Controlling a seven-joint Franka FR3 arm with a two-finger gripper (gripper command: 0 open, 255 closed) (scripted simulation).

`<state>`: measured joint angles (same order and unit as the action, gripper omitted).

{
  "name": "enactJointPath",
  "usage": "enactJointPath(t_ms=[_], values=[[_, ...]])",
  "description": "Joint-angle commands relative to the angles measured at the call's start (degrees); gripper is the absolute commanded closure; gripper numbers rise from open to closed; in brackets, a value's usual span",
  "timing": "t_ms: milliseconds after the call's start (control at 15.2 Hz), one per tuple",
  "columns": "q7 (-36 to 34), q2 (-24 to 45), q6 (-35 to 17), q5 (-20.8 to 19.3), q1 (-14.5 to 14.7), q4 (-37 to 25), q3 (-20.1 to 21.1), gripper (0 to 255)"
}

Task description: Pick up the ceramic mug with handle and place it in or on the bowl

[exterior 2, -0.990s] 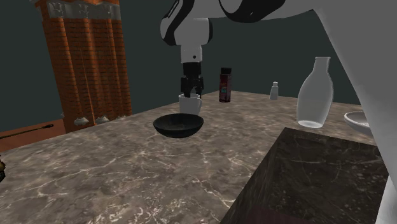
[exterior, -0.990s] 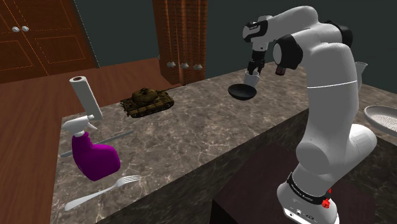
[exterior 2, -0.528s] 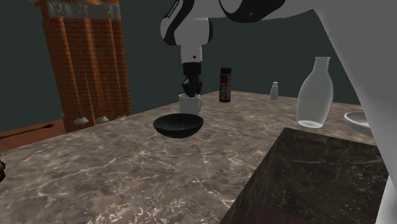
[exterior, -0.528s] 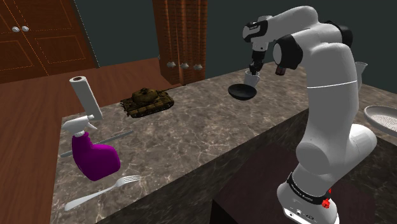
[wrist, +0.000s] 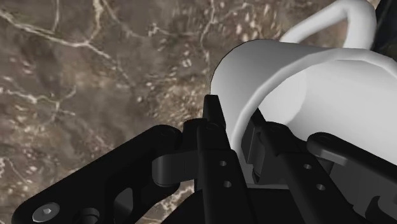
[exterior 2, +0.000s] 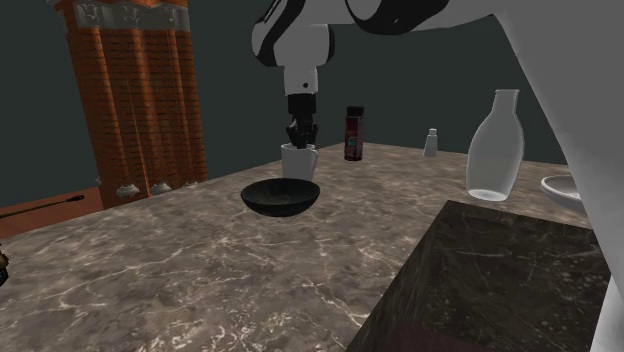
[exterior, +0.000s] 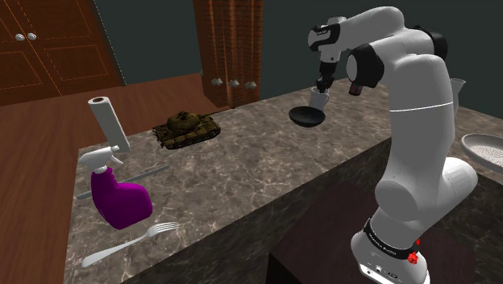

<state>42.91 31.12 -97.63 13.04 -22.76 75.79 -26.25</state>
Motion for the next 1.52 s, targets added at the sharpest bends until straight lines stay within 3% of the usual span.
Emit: enactJointPath(t_ms=[0, 726, 1254, 1452], values=[[-0.11, -0.11, 1.45, -0.08, -0.16, -1.39, -0.06, 255], [-0.64, 0.60, 10.38, 0.02, -1.73, -11.21, -0.16, 255], [-1.07, 3.24, 18.37, 0.95, -4.09, -22.01, 0.13, 255], [-3.12, -6.43, 13.47, -2.32, 1.98, -7.68, -0.77, 255]])
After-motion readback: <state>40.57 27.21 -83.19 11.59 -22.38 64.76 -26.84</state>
